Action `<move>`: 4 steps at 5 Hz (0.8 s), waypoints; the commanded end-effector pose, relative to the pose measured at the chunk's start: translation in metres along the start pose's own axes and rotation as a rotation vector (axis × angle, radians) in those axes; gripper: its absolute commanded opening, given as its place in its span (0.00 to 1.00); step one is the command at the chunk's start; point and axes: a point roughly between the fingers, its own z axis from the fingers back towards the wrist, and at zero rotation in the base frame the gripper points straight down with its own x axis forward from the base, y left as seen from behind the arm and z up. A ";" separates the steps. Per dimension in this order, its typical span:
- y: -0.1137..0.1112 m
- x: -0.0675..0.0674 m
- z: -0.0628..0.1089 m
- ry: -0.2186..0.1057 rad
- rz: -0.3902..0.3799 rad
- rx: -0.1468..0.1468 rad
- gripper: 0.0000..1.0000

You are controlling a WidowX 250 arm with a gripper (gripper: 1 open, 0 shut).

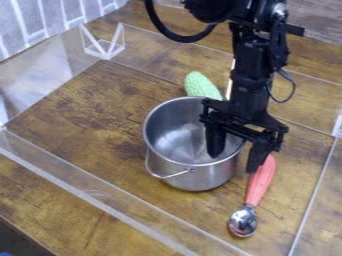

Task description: Move the pink spoon to the right

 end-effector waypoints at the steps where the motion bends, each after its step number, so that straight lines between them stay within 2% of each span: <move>1: 0.011 0.011 0.019 -0.083 -0.006 -0.021 1.00; 2: 0.017 0.015 0.011 -0.084 -0.018 -0.027 1.00; 3: 0.012 0.013 0.019 -0.078 -0.109 -0.023 1.00; 4: 0.008 0.009 0.028 -0.072 -0.198 -0.019 0.00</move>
